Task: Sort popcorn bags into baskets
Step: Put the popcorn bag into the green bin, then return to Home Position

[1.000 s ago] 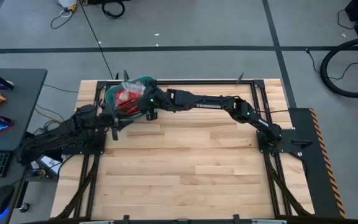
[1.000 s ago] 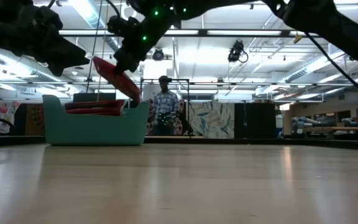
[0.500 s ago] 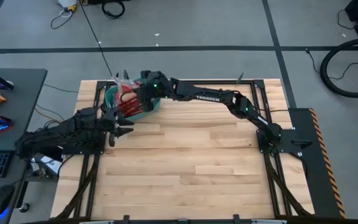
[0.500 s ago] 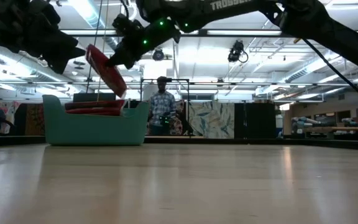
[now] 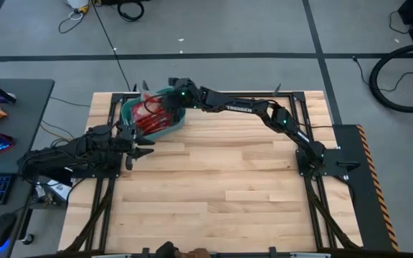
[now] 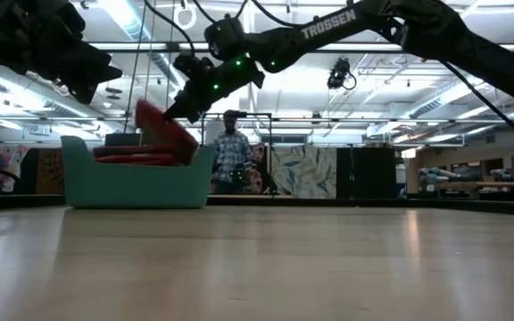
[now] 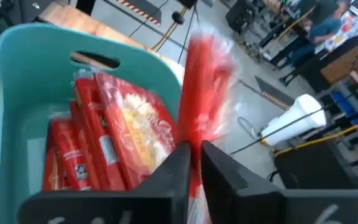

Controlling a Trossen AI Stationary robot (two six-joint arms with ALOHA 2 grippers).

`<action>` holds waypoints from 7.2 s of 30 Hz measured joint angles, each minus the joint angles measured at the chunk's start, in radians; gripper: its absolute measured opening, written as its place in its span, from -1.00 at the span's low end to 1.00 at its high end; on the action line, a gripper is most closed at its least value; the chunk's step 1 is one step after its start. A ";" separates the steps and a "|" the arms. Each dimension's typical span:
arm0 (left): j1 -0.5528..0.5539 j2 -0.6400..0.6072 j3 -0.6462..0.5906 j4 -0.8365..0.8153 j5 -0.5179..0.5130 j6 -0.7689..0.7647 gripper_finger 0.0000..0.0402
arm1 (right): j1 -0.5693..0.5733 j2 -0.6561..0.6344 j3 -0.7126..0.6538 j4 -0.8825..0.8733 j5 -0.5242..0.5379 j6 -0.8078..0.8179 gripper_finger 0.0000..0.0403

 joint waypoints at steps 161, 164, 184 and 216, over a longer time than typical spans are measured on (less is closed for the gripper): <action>0.005 -0.098 -0.218 0.511 -0.259 0.157 -0.30 | 0.368 -1.930 -2.192 0.523 0.444 0.671 -0.87; 0.005 -0.098 -0.218 0.511 -0.260 0.157 -0.30 | 0.367 -1.930 -2.192 0.523 0.444 0.671 -0.87; 0.005 -0.098 -0.218 0.511 -0.260 0.157 -0.30 | 0.368 -1.930 -2.192 0.523 0.444 0.671 -0.87; 0.004 -0.098 -0.218 0.511 -0.259 0.157 -0.30 | 0.367 -1.930 -2.192 0.523 0.444 0.671 -0.87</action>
